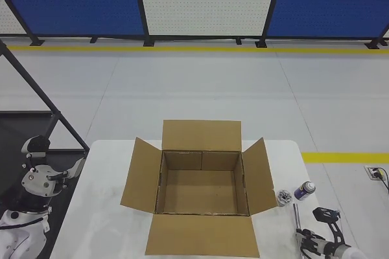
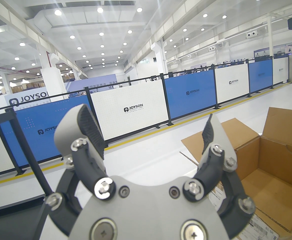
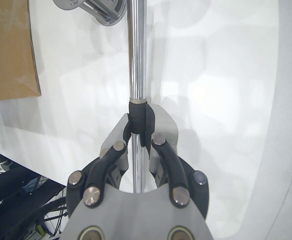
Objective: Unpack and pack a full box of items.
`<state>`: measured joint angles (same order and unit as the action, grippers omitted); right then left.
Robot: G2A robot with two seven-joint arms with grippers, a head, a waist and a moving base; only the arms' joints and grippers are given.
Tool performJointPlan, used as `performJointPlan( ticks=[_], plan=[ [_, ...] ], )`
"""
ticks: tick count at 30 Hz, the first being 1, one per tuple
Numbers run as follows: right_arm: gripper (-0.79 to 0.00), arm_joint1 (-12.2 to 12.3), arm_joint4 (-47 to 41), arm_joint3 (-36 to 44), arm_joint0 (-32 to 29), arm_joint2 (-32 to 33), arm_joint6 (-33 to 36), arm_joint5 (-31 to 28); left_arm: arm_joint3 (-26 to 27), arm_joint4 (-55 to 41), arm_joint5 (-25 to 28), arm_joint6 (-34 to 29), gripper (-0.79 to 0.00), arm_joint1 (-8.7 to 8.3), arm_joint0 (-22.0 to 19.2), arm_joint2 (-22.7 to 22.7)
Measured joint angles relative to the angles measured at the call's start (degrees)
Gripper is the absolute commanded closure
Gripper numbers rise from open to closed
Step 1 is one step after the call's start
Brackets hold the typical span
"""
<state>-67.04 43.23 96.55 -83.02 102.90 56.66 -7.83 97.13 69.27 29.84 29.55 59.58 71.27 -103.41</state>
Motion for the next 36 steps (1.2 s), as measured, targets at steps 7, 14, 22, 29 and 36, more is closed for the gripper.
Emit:
performJointPlan(
  ticks=[7,14,22,29,36],
  plan=[
    [-0.052,0.5,0.3,-0.9,0.9,-0.7,0.5,0.6,0.0,0.0,0.0,0.0,-0.785,0.0,0.0,0.0],
    [-0.166,0.8,-0.1,-0.6,0.5,-1.0,0.0,1.0,0.0,0.0,0.0,0.0,-0.785,0.0,0.0,0.0],
    [-0.197,1.2,-0.6,1.3,-0.7,-0.8,-0.9,1.4,0.0,0.0,0.0,0.0,-0.785,0.0,0.0,0.0],
    [-0.388,1.7,1.0,9.5,-4.1,1.1,-2.5,2.9,0.0,0.0,0.0,0.0,-0.785,0.0,0.0,0.0],
    [-0.785,2.1,3.6,22.1,-7.7,4.3,-2.6,4.3,0.0,0.0,0.0,0.0,-0.785,0.0,0.0,0.0]
  ],
)
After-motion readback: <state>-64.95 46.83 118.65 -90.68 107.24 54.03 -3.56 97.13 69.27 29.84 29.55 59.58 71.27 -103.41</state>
